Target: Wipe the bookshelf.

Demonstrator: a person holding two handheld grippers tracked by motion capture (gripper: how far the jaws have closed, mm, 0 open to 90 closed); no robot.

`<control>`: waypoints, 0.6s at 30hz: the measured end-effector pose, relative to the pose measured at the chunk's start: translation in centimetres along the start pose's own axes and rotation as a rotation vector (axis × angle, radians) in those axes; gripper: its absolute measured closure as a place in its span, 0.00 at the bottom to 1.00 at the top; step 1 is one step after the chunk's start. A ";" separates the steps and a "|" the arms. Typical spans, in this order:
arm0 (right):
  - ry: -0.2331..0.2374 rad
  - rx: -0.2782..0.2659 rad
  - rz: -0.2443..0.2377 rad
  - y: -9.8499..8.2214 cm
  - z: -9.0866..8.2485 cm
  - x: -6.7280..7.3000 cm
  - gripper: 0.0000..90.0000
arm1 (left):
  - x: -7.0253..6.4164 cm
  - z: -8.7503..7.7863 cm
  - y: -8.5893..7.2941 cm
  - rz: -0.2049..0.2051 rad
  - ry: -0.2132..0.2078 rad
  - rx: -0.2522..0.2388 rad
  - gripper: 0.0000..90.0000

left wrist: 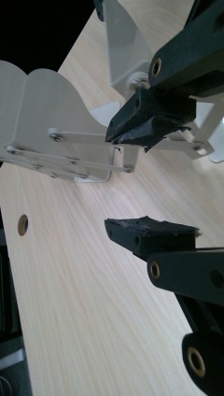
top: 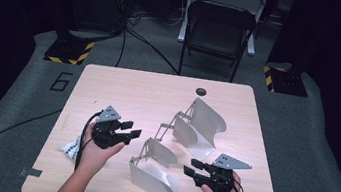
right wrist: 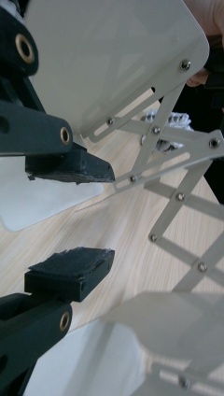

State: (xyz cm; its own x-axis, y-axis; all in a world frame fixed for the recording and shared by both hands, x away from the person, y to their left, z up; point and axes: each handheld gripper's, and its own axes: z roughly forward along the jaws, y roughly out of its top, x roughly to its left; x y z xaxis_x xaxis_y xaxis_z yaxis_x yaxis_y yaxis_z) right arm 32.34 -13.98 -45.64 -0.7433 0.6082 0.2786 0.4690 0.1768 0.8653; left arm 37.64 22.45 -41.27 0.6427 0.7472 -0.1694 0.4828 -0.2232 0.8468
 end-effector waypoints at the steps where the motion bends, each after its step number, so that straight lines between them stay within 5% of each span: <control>1: 0.003 0.000 -0.011 0.1 0.3 0.1 0.62 | 0.2 -0.2 -0.3 0.000 0.008 -0.001 0.57; 4: 0.012 0.014 -0.055 0.9 1.7 0.7 0.67 | 0.5 -0.3 -1.0 -0.023 0.020 -0.011 0.57; 9: 0.034 0.032 -0.079 1.9 3.3 1.2 0.93 | 0.9 -0.5 -1.8 -0.038 0.021 -0.014 0.57; 18: -0.014 0.056 -0.184 3.1 5.7 2.7 0.99 | 1.8 -1.7 -3.0 -0.063 0.050 -0.022 0.57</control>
State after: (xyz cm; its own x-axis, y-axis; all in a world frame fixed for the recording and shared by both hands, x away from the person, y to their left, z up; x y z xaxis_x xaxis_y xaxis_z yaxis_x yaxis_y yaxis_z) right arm 34.52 -7.38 -44.56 -0.8123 0.5725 0.1117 0.3519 0.3282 0.8766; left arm 36.34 25.48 -43.21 0.5807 0.7897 -0.1979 0.5079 -0.1614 0.8461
